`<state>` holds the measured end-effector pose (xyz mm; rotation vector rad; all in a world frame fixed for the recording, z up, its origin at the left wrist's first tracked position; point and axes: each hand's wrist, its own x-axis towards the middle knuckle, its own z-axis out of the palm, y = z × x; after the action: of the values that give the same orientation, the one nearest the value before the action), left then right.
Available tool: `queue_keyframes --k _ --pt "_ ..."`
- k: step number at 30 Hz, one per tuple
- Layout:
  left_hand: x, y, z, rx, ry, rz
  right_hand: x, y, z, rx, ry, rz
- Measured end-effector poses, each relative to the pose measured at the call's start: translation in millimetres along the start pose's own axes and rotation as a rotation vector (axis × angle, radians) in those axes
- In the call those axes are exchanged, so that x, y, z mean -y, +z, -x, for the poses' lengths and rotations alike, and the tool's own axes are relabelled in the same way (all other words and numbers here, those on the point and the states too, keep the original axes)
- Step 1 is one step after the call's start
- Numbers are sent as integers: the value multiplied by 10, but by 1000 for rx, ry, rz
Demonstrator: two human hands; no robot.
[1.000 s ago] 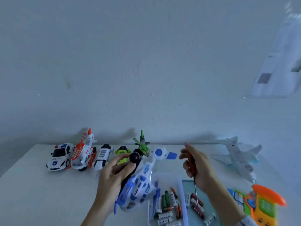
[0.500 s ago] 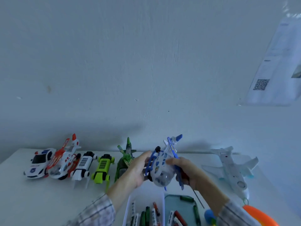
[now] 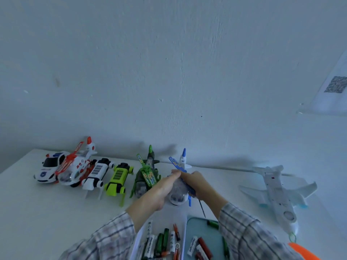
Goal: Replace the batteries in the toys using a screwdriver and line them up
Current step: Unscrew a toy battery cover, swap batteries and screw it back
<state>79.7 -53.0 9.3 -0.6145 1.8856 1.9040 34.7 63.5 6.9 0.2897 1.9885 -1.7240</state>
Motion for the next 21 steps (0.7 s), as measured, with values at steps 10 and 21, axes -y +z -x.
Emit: queue_keyframes --k 10,21 --pt "493 187 849 -53 465 -410 -95 -599 664 -104 -27 156" --pt "1116 1143 1164 287 603 -1001 -801 -1545 1717 -544 -248 692"
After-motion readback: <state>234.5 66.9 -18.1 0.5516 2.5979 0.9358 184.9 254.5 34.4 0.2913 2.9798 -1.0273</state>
